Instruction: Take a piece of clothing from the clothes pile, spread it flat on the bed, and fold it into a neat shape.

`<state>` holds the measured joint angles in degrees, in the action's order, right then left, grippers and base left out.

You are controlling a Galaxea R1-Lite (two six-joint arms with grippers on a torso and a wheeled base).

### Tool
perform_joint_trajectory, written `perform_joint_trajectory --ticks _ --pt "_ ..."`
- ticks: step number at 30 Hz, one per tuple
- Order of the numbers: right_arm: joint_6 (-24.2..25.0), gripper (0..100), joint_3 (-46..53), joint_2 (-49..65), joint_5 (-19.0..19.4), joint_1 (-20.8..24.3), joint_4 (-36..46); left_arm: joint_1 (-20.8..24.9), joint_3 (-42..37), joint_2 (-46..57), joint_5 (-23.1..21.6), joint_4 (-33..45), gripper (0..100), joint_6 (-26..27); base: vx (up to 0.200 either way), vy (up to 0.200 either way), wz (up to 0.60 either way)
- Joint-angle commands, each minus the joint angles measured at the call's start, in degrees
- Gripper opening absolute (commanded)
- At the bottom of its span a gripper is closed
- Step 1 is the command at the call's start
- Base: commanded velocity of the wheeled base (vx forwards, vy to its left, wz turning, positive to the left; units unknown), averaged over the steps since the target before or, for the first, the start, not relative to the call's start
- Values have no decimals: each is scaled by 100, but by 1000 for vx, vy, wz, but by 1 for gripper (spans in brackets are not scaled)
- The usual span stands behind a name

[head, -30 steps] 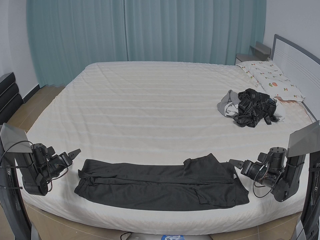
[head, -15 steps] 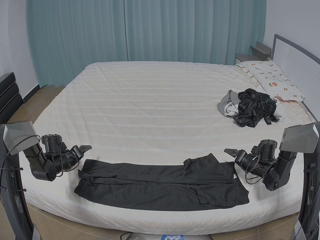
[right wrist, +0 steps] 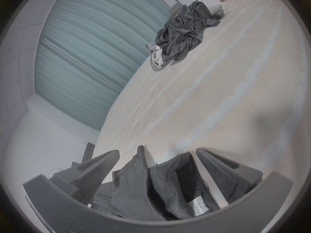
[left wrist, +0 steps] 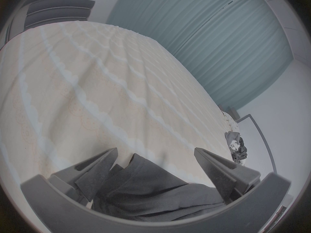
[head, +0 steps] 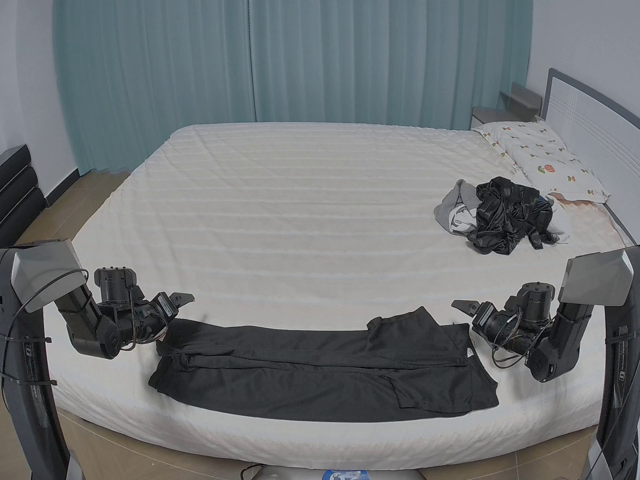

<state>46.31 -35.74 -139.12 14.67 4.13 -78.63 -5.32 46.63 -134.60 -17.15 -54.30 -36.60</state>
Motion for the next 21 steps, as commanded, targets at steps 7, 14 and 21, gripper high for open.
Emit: perform_joint_trajectory --ticks 7,14,21 --pt "-35 100 6 -45 -8 35 -3 4 -5 -163 45 -11 0 39 0 0 0" --pt "-35 100 -12 -71 -16 35 -3 -13 13 -172 379 -46 0 3 0 0 0" --pt "-43 100 -20 -89 -16 88 -3 -31 -5 -163 388 -55 0 -23 0 0 0"
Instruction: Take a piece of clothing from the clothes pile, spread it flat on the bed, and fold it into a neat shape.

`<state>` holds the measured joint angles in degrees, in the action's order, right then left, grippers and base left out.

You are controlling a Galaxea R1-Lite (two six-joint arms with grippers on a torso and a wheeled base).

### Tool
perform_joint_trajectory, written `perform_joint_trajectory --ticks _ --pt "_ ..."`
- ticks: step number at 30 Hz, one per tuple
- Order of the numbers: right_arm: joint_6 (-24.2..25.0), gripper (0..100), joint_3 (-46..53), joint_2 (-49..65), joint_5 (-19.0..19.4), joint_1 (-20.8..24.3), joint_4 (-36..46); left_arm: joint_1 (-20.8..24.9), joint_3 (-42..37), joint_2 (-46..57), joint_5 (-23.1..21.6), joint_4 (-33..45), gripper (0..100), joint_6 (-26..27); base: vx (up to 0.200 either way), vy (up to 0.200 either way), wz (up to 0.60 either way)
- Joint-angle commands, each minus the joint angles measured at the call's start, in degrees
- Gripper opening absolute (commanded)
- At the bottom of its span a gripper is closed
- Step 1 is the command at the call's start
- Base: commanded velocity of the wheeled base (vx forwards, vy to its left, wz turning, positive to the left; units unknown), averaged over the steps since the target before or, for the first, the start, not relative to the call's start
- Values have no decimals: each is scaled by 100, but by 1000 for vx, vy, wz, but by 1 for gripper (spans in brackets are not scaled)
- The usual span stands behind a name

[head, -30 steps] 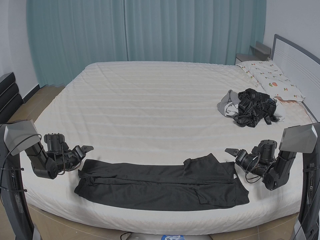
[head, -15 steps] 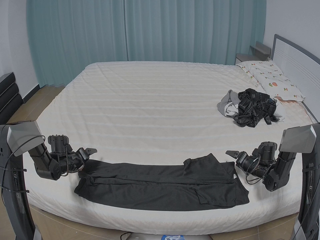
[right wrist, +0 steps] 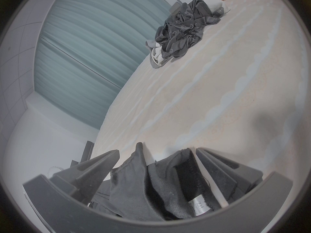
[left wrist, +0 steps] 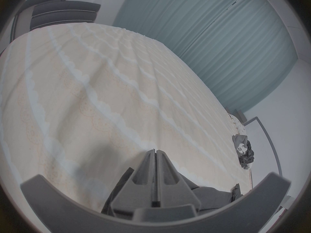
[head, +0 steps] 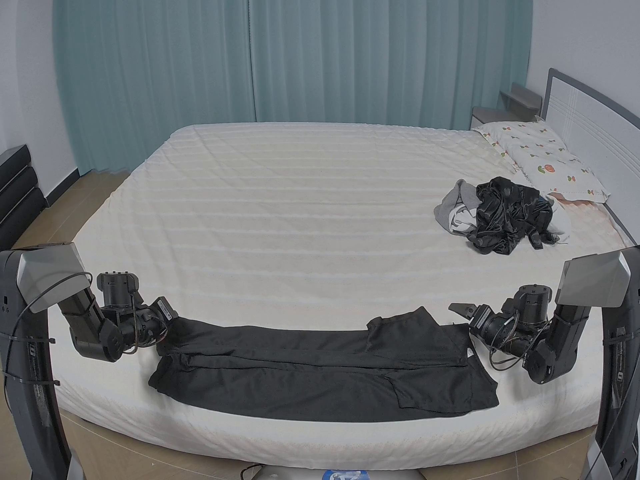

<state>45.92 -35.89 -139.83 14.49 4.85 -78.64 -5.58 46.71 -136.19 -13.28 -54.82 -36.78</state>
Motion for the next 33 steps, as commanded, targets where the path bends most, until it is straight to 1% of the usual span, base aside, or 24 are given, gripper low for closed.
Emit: perform_joint_trajectory --ticks 1,2,3,15,17,21,25,33 --pt "-4 100 -6 -27 1 16 -2 -4 -22 -4 0 -2 0 -5 0 0 0" --pt "-4 100 -15 -36 10 16 7 -4 -22 -4 0 -2 0 -5 0 0 0" --pt "-4 0 -15 -54 1 16 7 -4 -22 -4 0 -2 0 -5 0 0 0" --pt "-119 0 -50 -159 -26 -72 16 -13 -13 -21 0 -2 0 -14 0 0 0" --pt "-119 0 -59 -159 -34 -107 7 -22 -4 -21 0 -11 0 -66 0 0 0" --pt "-110 0 -76 -141 -52 -195 -46 -22 48 5 9 -29 0 -365 0 0 0" --pt "-110 0 -50 -159 -52 -265 -310 -31 66 -30 9 -37 0 -383 0 0 0" --pt "-92 0 -85 -168 -52 -415 -336 -57 110 -39 9 -37 0 -427 0 0 0"
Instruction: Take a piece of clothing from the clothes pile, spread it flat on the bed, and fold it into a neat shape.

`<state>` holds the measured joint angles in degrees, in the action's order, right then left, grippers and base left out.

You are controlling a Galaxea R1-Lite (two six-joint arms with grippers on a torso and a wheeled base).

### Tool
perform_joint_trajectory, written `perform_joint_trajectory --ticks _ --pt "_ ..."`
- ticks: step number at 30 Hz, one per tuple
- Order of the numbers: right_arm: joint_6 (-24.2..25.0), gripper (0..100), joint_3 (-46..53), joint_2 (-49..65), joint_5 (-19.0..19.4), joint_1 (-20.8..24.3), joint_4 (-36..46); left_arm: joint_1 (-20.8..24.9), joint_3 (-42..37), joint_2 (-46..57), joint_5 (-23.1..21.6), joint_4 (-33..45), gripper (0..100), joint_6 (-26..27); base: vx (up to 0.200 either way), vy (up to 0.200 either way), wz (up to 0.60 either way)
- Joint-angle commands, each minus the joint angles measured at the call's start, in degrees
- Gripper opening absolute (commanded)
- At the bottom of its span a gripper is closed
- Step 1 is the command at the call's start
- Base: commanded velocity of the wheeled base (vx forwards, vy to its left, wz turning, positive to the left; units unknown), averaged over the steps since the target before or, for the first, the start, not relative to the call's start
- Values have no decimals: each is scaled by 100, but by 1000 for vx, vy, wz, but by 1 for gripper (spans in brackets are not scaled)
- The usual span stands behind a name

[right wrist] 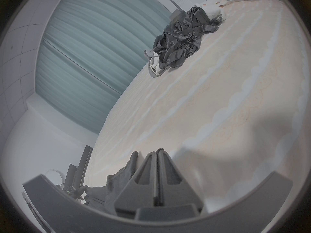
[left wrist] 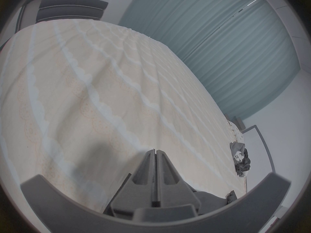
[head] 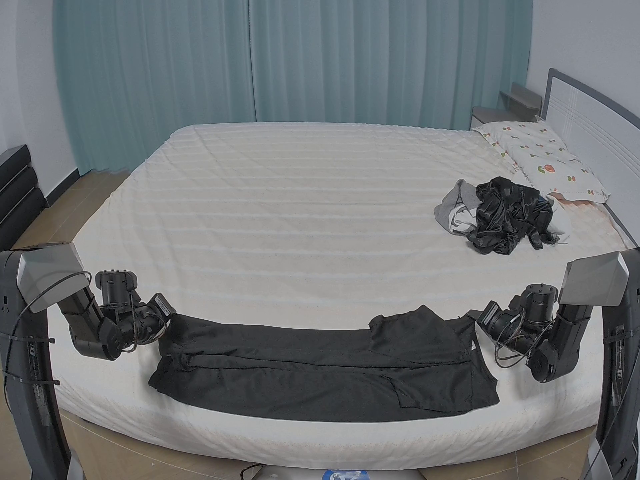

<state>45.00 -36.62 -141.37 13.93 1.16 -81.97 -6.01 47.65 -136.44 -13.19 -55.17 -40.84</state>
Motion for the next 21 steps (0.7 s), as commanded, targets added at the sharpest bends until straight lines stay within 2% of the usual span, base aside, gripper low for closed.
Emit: perform_joint_trajectory --ticks 1,7,21 --pt "0 0 -21 -13 4 -63 -3 -14 25 -14 1 -2 0 -73 0 0 0" --pt "18 0 -117 -66 4 -133 -3 -23 95 21 1 -2 0 -319 0 0 0" --pt "36 0 -249 -189 -5 -195 -12 3 148 -234 36 -459 0 -311 0 0 0"
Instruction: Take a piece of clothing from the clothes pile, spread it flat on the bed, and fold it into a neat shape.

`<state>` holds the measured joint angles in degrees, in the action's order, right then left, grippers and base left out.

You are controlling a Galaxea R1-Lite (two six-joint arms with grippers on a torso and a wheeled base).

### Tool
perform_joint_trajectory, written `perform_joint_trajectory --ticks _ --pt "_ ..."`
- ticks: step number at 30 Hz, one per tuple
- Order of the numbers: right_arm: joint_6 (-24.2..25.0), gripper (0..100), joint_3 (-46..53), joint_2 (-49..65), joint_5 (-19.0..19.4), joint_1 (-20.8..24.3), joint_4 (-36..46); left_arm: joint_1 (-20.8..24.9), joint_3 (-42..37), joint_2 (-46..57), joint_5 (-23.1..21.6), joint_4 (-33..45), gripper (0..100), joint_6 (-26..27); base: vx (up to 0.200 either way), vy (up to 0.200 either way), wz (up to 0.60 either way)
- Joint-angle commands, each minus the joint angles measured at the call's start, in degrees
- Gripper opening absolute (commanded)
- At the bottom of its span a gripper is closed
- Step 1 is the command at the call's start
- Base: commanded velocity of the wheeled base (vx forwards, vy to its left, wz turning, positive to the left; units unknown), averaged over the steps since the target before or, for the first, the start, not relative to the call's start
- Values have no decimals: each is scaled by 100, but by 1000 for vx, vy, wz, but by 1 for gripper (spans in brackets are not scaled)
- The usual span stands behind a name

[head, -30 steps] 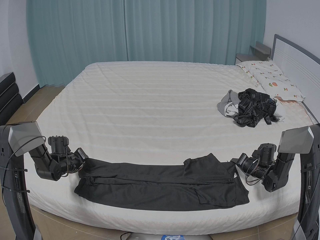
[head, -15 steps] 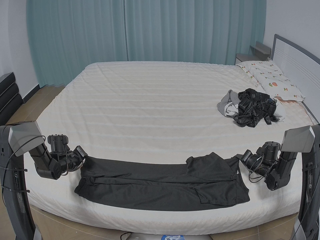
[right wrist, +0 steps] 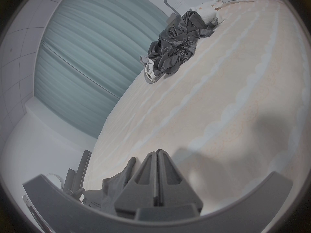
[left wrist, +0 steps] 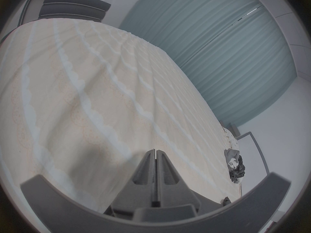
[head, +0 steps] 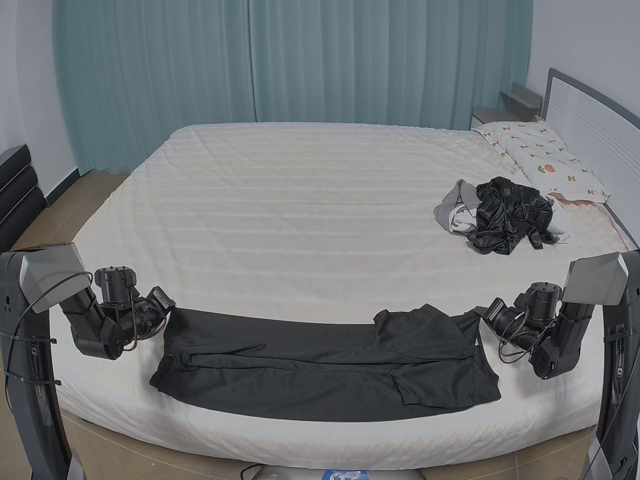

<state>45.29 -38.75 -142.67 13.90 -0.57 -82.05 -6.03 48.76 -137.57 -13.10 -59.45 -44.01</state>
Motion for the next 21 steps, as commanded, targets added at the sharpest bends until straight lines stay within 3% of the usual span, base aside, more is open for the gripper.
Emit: perform_joint_trajectory --ticks 1,21 --pt "6 0 -45 -60 -1 -22 -12 6 63 -156 45 -49 0 6 0 0 0" --pt "-11 0 -106 -244 -19 -31 -337 59 344 -341 203 -49 0 -3 0 0 0"
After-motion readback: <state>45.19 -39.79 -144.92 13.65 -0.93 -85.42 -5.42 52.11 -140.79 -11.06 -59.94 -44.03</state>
